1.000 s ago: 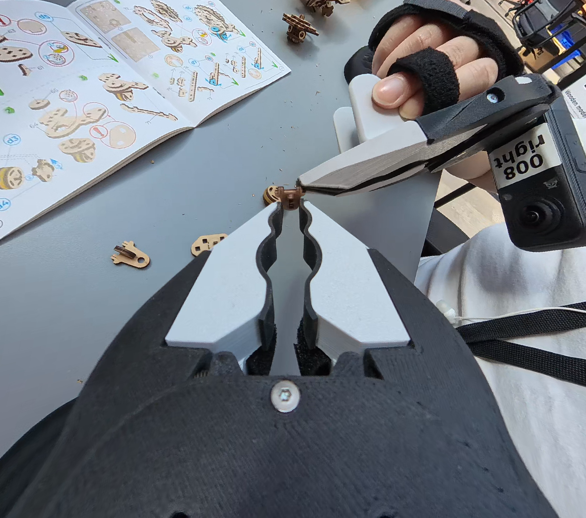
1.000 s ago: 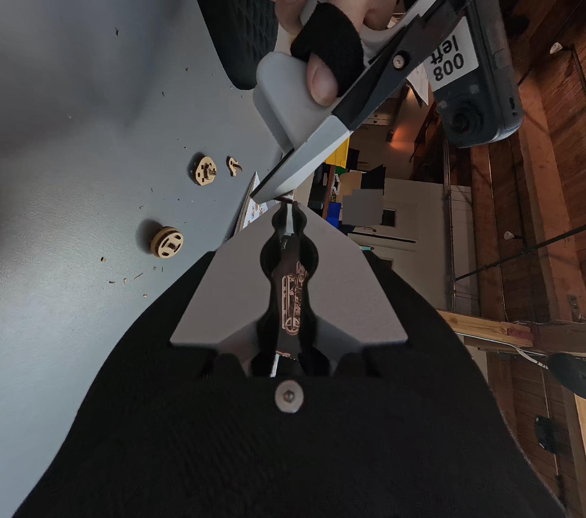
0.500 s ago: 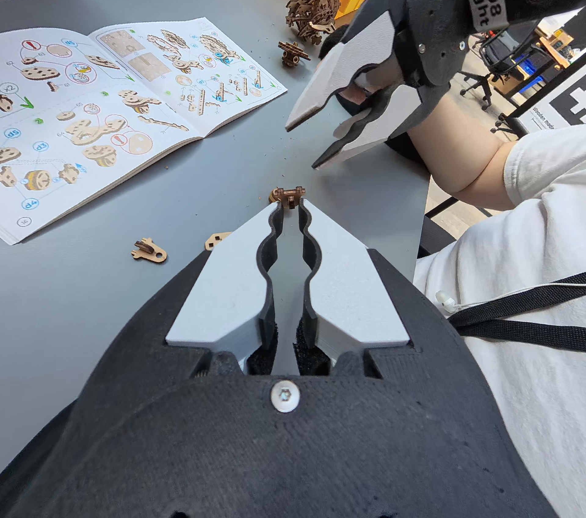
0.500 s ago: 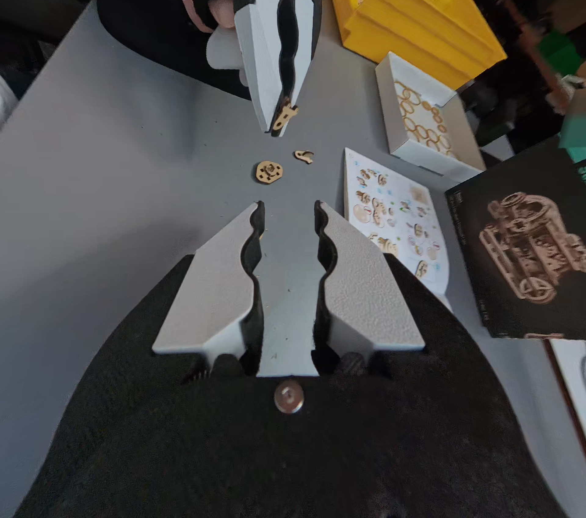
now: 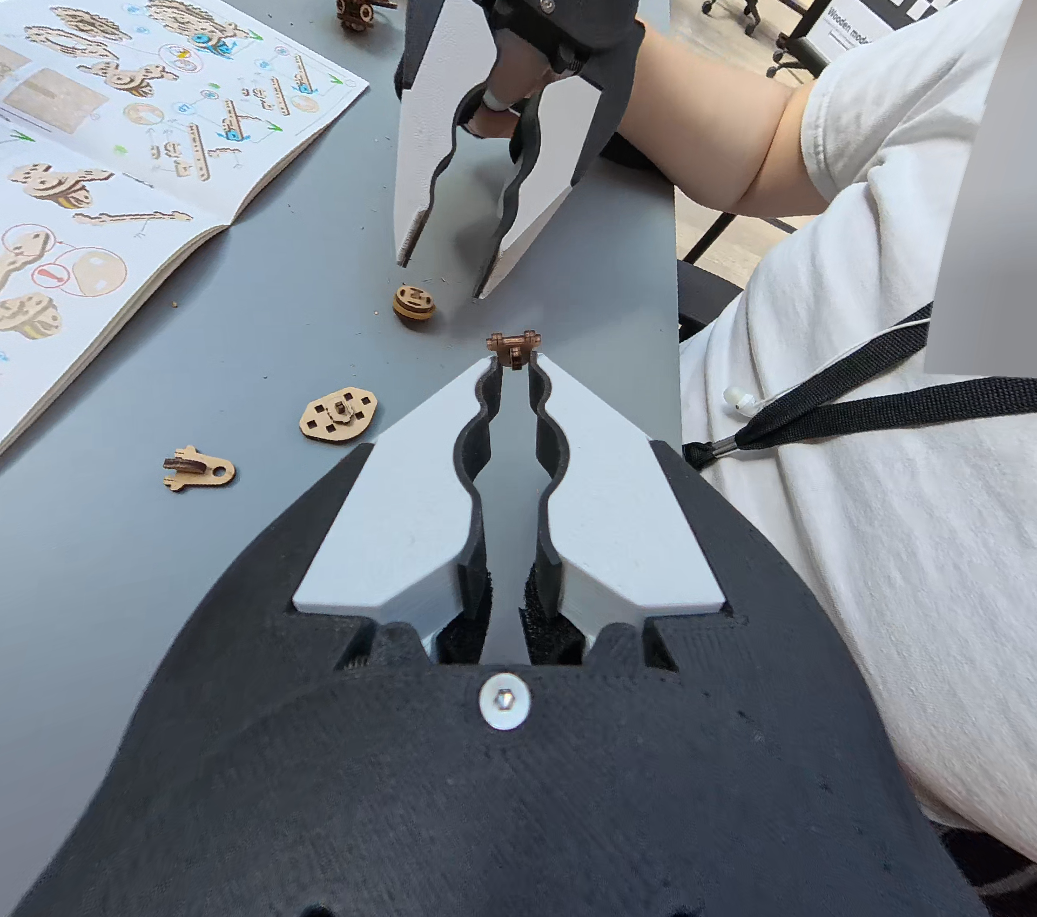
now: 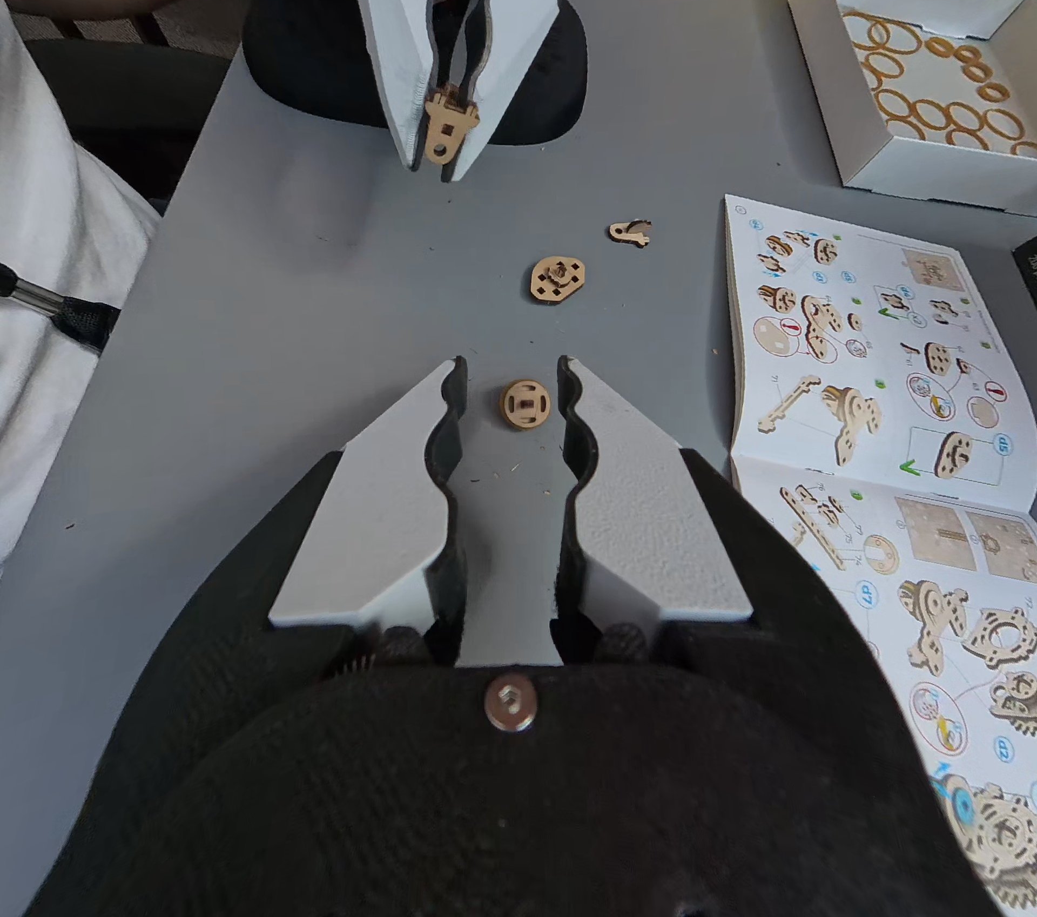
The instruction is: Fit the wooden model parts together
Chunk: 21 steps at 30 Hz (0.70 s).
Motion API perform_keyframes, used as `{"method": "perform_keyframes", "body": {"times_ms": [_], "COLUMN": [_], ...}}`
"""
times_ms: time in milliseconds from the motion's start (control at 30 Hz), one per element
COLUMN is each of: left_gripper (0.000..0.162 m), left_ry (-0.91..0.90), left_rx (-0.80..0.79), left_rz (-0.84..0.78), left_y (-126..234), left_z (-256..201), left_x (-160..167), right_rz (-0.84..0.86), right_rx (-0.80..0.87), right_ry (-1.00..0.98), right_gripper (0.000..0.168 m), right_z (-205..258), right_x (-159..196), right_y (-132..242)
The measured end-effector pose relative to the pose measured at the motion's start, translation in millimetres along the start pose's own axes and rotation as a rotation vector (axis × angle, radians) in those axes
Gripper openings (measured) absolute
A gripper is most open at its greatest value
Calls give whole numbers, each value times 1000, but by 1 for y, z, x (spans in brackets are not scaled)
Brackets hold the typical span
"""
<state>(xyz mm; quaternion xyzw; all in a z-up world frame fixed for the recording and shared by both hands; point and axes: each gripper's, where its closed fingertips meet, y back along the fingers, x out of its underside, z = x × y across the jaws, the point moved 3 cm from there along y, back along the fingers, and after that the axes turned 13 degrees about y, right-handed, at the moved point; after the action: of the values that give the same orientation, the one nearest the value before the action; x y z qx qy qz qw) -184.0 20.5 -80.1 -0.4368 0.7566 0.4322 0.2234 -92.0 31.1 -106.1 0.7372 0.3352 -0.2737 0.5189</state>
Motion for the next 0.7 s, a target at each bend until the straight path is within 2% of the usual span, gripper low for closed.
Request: {"method": "perform_keyframes", "body": {"times_ms": [33, 133, 333, 533, 700], "left_gripper": [8, 8, 8, 8, 8], "left_ry": [0, 11, 45, 58, 71], "left_rx": [24, 69, 139, 92, 69], "left_rz": [11, 28, 25, 29, 32], "left_y": [0, 1, 7, 9, 9], "left_z": [-2, -3, -5, 2, 6], "left_x": [1, 2, 0, 3, 6], "right_rz": [-18, 76, 195, 162, 168], "right_rx": [-9, 50, -23, -68, -56], "right_ry": [-8, -51, -155, -242, -235], "right_gripper": [32, 33, 38, 40, 39], "right_z": [1, -10, -3, 0, 3], "right_x": [-4, 7, 32, 27, 22], "right_y": [-1, -5, -9, -13, -20]}}
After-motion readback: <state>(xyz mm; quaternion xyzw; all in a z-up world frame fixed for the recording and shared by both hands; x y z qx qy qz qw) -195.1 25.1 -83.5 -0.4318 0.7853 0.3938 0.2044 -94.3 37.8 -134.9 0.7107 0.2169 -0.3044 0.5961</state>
